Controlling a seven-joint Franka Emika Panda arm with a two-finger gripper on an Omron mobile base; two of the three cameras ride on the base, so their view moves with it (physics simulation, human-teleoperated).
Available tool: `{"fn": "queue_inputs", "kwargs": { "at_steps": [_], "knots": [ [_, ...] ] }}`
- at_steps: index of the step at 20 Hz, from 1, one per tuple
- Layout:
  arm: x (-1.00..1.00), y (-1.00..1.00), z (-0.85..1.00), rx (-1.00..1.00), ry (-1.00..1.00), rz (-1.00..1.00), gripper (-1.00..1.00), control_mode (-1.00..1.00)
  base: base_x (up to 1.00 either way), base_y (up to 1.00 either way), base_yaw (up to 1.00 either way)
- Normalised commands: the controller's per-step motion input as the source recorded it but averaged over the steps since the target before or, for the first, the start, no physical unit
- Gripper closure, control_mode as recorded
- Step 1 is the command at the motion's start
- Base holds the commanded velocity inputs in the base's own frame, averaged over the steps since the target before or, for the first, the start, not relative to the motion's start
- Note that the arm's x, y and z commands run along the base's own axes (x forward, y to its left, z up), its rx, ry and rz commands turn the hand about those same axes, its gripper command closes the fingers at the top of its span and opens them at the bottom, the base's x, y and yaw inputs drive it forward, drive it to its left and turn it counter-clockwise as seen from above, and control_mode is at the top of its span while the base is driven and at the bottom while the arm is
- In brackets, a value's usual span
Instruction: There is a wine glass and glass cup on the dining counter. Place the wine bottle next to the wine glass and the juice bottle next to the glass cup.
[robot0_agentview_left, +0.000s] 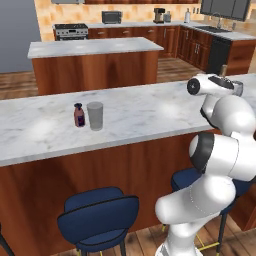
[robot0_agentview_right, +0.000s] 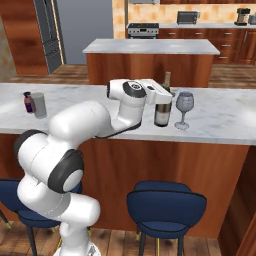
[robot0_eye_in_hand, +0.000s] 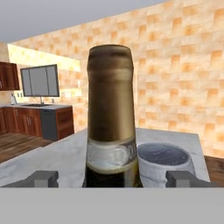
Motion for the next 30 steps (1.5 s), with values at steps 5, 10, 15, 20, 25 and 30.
{"fn": "queue_inputs", "kwargs": {
  "at_steps": [5,10,15,20,25,30],
  "knots": [
    [0.0,0.0,0.0,0.0,0.0,0.0,-1.0,-1.0,0.0,0.0,0.0],
    [0.0,0.0,0.0,0.0,0.0,-0.01,-1.0,-1.0,0.0,0.0,0.0],
    [-0.05,0.01,0.04,-0.03,-0.02,-0.08,-1.0,-1.0,0.0,0.0,0.0],
    [-0.05,0.05,0.05,-0.05,-0.02,-0.11,-1.0,-1.0,0.0,0.0,0.0],
    [-0.09,0.05,0.02,-0.07,-0.01,-0.15,-1.0,-1.0,0.0,0.0,0.0],
    [-0.02,0.2,0.0,-0.04,0.0,-0.14,-1.0,-1.0,0.0,0.0,0.0]
  ]
}}
